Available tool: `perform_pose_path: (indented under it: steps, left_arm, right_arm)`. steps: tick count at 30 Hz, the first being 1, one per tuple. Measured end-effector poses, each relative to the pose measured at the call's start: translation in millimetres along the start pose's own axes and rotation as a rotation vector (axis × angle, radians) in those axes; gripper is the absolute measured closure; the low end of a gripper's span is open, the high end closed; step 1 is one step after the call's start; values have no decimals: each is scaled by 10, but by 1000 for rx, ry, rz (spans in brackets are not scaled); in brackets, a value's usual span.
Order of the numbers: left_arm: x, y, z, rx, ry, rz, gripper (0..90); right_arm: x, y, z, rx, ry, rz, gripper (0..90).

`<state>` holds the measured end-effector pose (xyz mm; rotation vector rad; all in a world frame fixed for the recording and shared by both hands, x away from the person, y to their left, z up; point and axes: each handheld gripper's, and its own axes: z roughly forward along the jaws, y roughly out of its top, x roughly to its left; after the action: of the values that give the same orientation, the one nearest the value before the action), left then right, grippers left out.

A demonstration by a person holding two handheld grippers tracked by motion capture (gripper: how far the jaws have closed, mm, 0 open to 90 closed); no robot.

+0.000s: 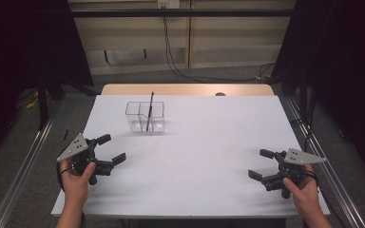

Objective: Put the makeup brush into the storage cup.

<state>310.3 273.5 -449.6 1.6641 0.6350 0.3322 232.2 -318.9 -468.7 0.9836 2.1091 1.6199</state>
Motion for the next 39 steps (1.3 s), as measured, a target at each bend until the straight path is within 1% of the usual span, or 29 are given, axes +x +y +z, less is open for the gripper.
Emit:
perform_pose_path:
  steps: [6,9,17,18,20,26,29,32,39]
  left_arm:
    - [5,-13,-22,5,4,8,0]
    - [14,-27,-41,0,5,-3,0]
    - [8,-39,-82,11,15,20,0]
    - [7,-41,-90,16,15,28,0]
    - [1,-47,-98,17,13,26,0]
    - [-21,-63,-102,40,16,40,0]
    - [-21,-71,-111,31,9,28,0]
    - [-19,-79,-117,32,12,23,0]
    - [-25,-79,-116,34,13,25,0]
  right_arm:
    - [-4,-2,-3,1,-1,-2,25]
    - [-3,-2,0,2,0,-4,25]
    - [3,-5,3,4,-3,-11,25]
    - [4,-5,3,4,-3,-12,26]
    - [8,-6,3,5,-3,-14,25]
    - [2,-26,4,7,-6,-15,25]
    - [-5,-31,2,9,-9,-14,25]
    - [-11,-36,-3,10,-12,-13,25]
    - [-16,-39,-14,10,-15,-14,24]
